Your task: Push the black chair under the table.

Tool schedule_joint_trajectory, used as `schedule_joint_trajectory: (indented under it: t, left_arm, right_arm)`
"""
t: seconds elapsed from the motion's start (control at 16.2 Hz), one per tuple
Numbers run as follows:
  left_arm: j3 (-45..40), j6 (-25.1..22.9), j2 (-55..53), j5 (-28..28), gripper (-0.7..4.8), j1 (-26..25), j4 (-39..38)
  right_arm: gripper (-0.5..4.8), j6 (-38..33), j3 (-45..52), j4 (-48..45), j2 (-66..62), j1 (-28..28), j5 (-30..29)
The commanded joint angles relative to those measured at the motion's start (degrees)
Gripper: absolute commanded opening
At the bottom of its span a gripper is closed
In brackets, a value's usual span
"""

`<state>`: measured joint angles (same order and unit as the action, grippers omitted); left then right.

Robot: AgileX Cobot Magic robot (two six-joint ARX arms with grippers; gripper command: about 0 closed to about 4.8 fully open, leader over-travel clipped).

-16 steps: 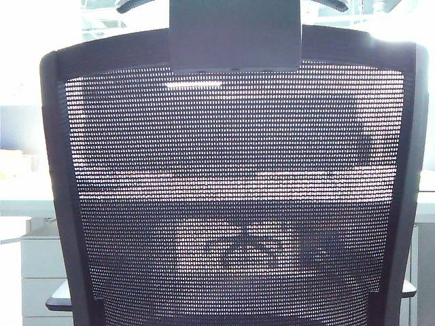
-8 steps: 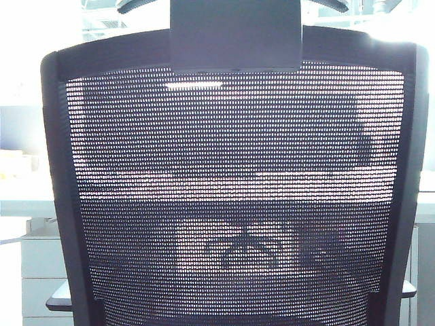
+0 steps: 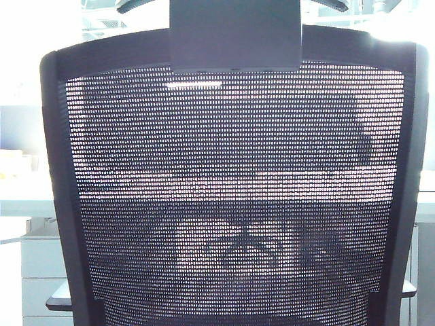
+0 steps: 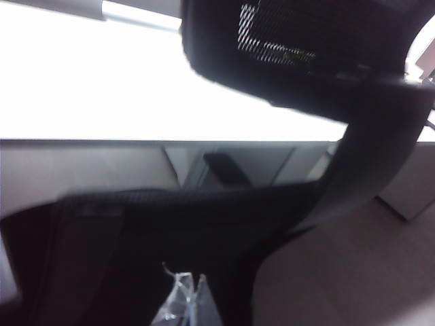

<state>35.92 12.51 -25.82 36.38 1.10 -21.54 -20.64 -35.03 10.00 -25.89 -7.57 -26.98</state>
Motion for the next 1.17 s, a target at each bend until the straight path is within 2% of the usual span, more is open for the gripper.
schedule_joint_trajectory:
  t: [0.06, 0.18, 0.37, 0.49, 0.55, 0.8, 1.17]
  left_arm:
    - [-3.5, 0.0, -2.4, -0.2, -0.06, 0.0, 1.6]
    - [-5.5, 0.5, -4.1, -0.2, -0.06, 0.0, 5.7]
    - [-6.7, 3.7, -8.4, 1.4, -0.06, 0.2, 13.8]
    - [-6.7, 3.7, -11.0, 1.4, -0.06, 1.5, 16.7]
    - [-6.7, 3.3, -14.4, 2.9, -0.06, 2.6, 18.6]
    - [-6.7, 2.5, -20.6, 0.7, -0.06, 5.8, 21.7]
    - [-6.7, 2.5, -22.7, -2.8, -0.06, 5.9, 24.9]
  right_arm:
    - [-0.03, 1.2, 0.7, 1.3, 0.1, -1.7, 0.2]
    - [-0.03, 1.2, 1.7, 2.3, 0.1, -1.8, 0.3]
    - [-0.03, 1.1, 4.6, 2.2, 0.2, -2.2, 0.5]
    - [-0.03, 1.0, 5.7, 2.1, 0.2, -2.2, 0.6]
    - [-0.03, 1.1, 6.1, 1.7, 0.1, -2.2, 2.4]
    - [-0.03, 1.2, 7.1, 1.2, -0.8, -2.2, 2.9]
    - [-0.03, 1.4, 8.1, -5.6, -7.5, -2.1, 3.1]
